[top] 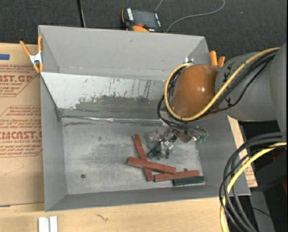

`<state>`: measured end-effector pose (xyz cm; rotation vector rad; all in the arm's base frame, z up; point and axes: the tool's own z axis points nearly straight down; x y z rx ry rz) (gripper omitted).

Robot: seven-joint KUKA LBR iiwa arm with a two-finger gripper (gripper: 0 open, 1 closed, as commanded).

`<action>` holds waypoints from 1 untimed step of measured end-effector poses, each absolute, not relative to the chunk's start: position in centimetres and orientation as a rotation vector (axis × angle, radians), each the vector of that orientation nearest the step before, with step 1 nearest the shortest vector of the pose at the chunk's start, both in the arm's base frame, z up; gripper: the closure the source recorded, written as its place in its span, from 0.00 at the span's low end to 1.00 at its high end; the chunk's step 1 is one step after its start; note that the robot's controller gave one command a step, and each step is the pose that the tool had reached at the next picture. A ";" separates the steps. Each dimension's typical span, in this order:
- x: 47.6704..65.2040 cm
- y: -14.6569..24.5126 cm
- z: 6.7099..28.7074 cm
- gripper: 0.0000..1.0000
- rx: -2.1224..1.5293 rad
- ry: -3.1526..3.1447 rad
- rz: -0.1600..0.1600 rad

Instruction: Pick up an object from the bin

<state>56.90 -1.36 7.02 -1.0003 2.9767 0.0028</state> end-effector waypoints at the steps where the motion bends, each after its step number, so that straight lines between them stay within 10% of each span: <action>1: 56.4 -0.9 24.8 1.00 -1.083 2.938 -0.005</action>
Offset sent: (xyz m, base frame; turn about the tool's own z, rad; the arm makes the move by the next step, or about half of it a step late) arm -0.0070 0.0037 0.1730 -0.0583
